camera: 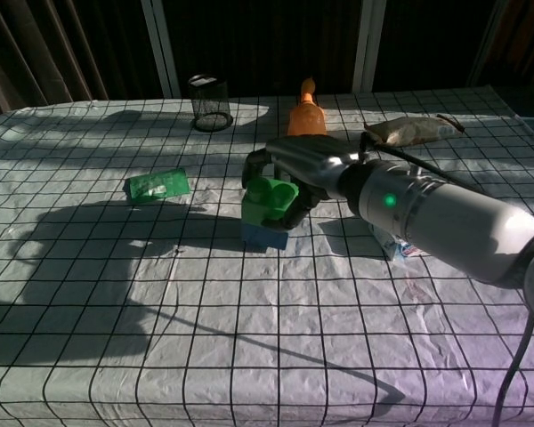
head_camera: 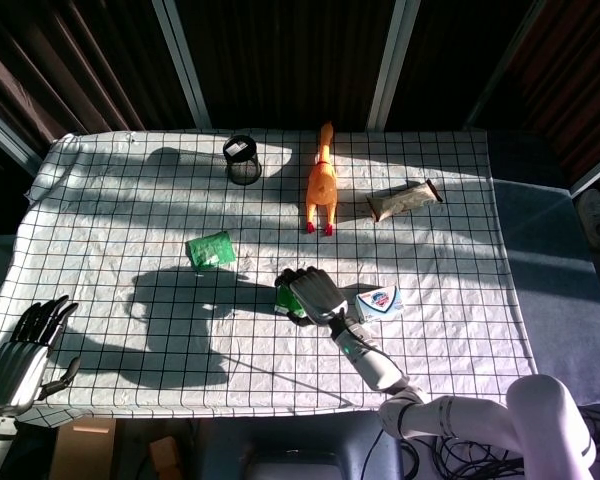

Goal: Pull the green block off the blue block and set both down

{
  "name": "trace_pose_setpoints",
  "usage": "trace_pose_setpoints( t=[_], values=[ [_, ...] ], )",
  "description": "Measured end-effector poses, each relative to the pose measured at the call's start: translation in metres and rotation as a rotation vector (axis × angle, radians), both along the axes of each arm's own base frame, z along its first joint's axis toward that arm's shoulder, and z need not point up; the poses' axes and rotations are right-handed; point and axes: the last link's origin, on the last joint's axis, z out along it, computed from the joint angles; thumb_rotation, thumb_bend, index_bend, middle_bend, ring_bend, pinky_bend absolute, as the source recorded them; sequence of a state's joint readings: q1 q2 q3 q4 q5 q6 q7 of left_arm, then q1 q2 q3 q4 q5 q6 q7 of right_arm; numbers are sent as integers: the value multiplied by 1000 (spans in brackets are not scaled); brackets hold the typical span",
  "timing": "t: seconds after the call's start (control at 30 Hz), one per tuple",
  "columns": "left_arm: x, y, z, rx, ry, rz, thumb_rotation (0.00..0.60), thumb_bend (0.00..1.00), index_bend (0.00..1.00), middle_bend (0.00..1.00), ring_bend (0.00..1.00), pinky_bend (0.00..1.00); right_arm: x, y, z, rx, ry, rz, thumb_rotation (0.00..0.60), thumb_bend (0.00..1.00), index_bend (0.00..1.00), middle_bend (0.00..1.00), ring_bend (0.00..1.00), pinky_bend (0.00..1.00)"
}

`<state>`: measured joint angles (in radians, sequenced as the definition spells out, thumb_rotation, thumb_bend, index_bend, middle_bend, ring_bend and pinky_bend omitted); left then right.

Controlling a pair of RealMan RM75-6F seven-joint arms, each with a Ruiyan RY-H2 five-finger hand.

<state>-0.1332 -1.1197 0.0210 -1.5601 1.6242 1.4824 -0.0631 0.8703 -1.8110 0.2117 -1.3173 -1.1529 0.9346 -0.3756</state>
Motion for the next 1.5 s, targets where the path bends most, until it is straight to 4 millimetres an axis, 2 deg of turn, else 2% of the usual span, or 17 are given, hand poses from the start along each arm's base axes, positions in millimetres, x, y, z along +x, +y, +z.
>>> trace_pose_setpoints(
  t=[0.27,0.4,0.6,0.73,0.97,1.13,1.33,1.5],
  values=[
    [1,3,0,-15,-33,-12,600,392,0,0,0,41,2,1,16,-20,-66,17,600,309,847,628,534,427],
    [1,8,0,-40,-129,-30,600,389,0,0,0,46,8,-1,37,-6,-167,-8,600,314,853,632,536,429],
    [0,22,-2,-122,-441,-54,600,357,0,0,0,61,20,-4,75,32,-342,-47,600,313,853,633,538,430],
    [0,35,-9,-214,-734,-61,600,340,0,0,0,79,27,-6,93,54,-414,-59,600,313,854,633,538,430],
    [10,61,-28,-388,-1095,-58,600,322,0,0,0,134,35,-4,101,107,-455,-63,600,313,851,633,538,430],
    [33,83,-54,-595,-1329,-16,600,316,0,0,0,156,56,0,102,162,-508,-31,600,313,849,633,538,430],
    [64,104,-88,-786,-1466,34,600,307,0,20,0,195,72,1,98,176,-508,-1,600,313,848,633,537,430],
    [72,110,-101,-819,-1483,64,600,300,0,41,1,237,83,2,94,178,-513,10,600,313,846,633,537,430]
  ],
)
